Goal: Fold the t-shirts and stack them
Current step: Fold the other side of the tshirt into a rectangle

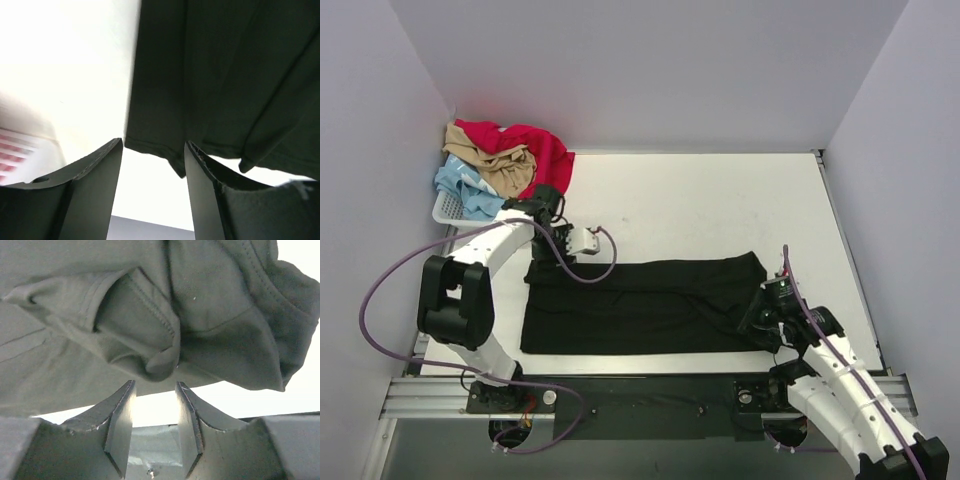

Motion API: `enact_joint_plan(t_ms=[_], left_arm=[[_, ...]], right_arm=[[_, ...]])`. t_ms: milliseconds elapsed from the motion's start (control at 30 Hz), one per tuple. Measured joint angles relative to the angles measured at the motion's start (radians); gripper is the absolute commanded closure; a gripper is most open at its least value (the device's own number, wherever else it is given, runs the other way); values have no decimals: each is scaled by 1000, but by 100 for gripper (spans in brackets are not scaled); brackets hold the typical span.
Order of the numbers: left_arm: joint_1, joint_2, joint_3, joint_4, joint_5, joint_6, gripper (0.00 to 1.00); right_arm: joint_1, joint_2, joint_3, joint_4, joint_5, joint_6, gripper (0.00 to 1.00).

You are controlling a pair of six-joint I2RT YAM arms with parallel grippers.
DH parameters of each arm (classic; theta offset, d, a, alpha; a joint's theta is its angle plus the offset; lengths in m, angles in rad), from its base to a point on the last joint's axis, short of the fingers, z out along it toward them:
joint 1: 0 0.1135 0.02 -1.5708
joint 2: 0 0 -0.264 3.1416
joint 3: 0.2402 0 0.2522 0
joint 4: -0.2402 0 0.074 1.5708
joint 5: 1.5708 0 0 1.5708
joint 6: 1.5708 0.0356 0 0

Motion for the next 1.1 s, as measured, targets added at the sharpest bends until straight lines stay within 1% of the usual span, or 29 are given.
enact_joint_plan(t_ms=[33,100,133,167,200,233,300,367,467,500,567,633,767,900,967,1000,1033,1067,1100], left_arm=[[-24,-3,29,-8,14,-9,40],[-87,-10,94,-23,54,-36,51],[-129,-15,129,-27,78,-61,63],[-184,-23,170,-24,112,-87,69],[-227,-29,194,-16,140,-117,72],[-283,-36,217,5,176,-151,72],[-409,-43,247,74,254,-236,66],[-507,-34,258,132,300,-293,60],[-648,16,260,249,322,-371,54],[-688,42,260,292,323,-393,50],[-752,106,262,377,325,-440,48],[-787,187,288,423,327,-488,46],[-797,340,365,478,327,-561,46],[-798,417,409,504,311,-597,48],[-803,436,418,510,302,-607,52],[-808,442,420,515,295,-610,56],[-812,447,420,520,291,-612,62],[-816,452,420,521,290,-615,74],[-820,455,420,523,290,-620,83]], right_arm=[[11,-15,8,-15,2,11,63],[24,-42,47,-53,14,22,58],[27,-52,84,-72,36,24,62],[27,-57,124,-80,63,24,64],[24,-58,162,-79,95,18,65],[16,-55,195,-75,124,11,65],[-25,-15,232,-46,151,-14,62],[-99,67,230,12,133,-49,61],[-217,227,201,121,68,-99,61],[-239,272,194,147,60,-113,60],[-263,356,182,198,41,-147,59],[-270,416,181,254,12,-180,59],[-277,505,181,360,-39,-224,59],[-289,591,181,418,-57,-245,60],[-296,626,180,433,-60,-248,60],[-296,637,180,441,-64,-249,60],[-296,644,180,446,-66,-248,65],[-296,649,180,452,-69,-249,70],[-296,652,179,460,-74,-248,82]])
